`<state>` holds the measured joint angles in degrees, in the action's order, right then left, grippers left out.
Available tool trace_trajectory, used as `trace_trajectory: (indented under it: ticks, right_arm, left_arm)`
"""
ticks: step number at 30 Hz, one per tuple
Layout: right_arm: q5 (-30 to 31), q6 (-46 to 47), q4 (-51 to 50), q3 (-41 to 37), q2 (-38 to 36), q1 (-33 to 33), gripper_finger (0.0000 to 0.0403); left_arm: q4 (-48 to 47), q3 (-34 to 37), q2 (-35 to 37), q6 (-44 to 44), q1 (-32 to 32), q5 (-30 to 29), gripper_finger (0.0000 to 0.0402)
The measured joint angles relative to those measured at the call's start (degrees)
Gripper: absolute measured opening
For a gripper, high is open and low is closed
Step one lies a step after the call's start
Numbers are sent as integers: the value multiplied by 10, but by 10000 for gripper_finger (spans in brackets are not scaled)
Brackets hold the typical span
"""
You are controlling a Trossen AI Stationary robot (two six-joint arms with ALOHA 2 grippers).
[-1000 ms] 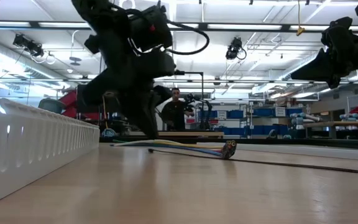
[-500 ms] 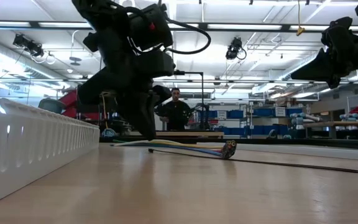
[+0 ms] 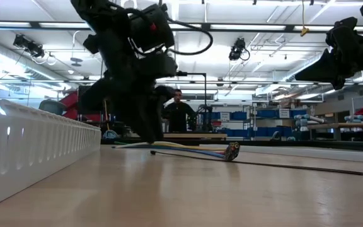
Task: Ziptie cables
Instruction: Wrap the cables together using the black zip tie
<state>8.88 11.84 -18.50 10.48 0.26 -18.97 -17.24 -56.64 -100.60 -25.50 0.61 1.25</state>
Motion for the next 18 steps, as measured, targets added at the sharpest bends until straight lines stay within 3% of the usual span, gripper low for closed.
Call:
trace_trajectory:
  ticks: [11, 18]
  right_arm:
    - [0, 0, 7, 0, 0, 0, 4]
    - [0, 0, 16, 0, 0, 0, 4]
  left_arm:
    - [64, 25, -16, 2, -21, 10, 120]
    - [57, 23, -31, 3, -30, 28, 90]
